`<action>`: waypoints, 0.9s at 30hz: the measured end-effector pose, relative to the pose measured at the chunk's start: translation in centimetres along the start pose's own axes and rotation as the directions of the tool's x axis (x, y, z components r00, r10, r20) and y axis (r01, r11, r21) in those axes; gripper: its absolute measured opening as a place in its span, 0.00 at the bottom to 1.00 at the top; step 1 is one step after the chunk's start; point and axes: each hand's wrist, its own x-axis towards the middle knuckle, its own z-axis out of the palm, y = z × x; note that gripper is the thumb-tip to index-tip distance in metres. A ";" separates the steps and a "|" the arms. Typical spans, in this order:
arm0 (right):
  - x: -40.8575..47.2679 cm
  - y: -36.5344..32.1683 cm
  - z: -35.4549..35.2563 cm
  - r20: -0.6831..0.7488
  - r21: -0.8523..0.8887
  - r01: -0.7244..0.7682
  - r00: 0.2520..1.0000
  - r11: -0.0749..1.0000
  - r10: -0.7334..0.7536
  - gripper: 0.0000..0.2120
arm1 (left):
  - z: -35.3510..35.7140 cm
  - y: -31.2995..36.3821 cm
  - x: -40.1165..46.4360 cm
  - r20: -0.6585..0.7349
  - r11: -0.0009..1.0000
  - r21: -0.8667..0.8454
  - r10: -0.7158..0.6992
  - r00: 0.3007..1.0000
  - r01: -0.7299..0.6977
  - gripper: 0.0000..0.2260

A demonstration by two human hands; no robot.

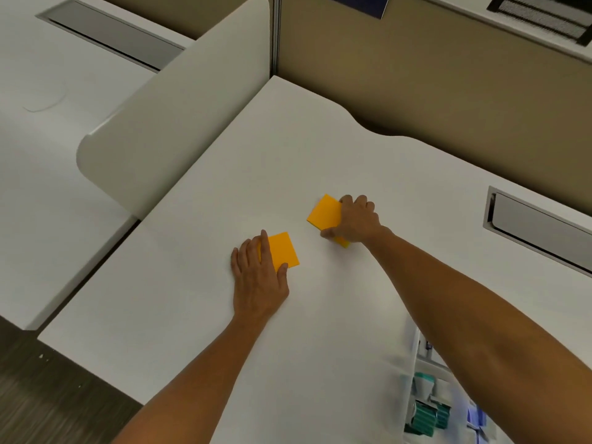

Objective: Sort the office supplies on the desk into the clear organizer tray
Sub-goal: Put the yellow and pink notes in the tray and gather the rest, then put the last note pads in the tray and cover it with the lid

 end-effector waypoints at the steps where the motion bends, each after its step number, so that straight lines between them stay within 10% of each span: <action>1: -0.4 0.2 0.2 0.002 0.021 -0.017 1.000 1.000 0.017 0.48 | 0.0 0.0 0.0 -0.003 1.000 0.003 0.002 1.000 -0.002 0.32; 10: -5.9 2.0 1.4 -0.097 0.274 0.025 0.995 0.961 0.001 0.21 | -0.7 -0.4 0.7 0.024 0.996 -0.076 0.038 0.999 -0.036 0.31; 18: -12.5 4.3 0.8 -0.173 0.607 0.047 0.982 0.794 0.074 0.15 | -3.8 1.2 3.6 0.350 0.994 -0.067 -0.059 0.935 0.088 0.36; 27: -18.8 10.4 0.8 -0.187 0.839 0.037 0.957 0.543 0.223 0.20 | -5.3 4.3 1.3 0.310 0.998 -0.037 -0.036 0.950 0.050 0.23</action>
